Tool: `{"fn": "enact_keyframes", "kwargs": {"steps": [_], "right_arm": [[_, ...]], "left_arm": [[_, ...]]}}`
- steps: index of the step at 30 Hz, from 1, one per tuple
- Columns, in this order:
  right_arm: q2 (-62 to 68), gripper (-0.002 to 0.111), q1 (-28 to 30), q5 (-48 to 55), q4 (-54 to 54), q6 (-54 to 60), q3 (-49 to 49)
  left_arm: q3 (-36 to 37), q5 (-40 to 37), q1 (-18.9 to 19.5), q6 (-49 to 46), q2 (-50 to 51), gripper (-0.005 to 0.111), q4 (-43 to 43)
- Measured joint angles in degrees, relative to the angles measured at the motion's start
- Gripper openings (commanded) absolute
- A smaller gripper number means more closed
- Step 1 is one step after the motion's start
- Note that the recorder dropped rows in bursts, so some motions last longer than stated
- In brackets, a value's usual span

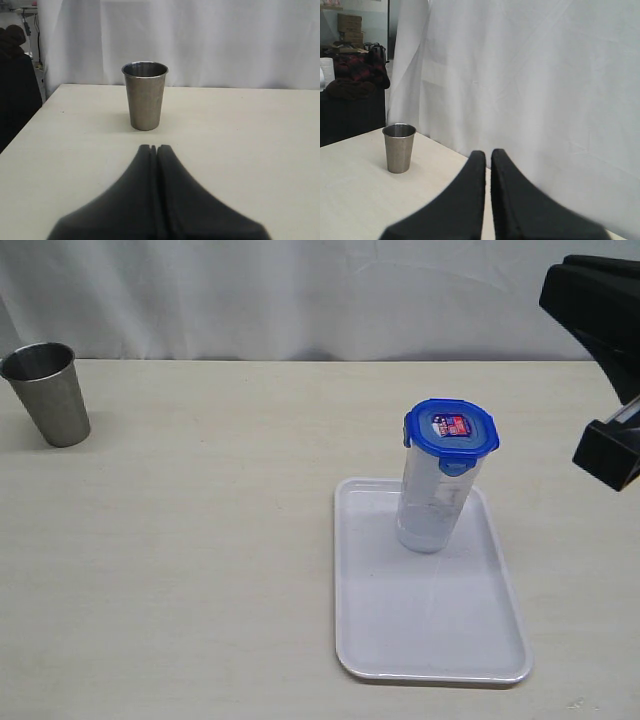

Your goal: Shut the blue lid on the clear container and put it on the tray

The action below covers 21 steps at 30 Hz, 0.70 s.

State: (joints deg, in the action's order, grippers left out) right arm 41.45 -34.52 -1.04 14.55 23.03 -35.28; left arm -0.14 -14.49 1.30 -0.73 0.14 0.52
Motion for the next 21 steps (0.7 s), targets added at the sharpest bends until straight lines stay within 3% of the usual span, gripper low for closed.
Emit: {"fn": "enact_keyframes", "kwargs": {"steps": [6, 21], "right_arm": [[0.0, 0.005, 0.0, 0.0, 0.0, 0.0, 0.0], [0.0, 0.005, 0.0, 0.0, 0.0, 0.0, 0.0]], "left_arm": [[0.0, -3.48, 0.0, -1.3, 0.0, 0.0, 0.0], [0.0, -3.84, 0.0, -2.09, 0.0, 0.0, 0.0]]}}
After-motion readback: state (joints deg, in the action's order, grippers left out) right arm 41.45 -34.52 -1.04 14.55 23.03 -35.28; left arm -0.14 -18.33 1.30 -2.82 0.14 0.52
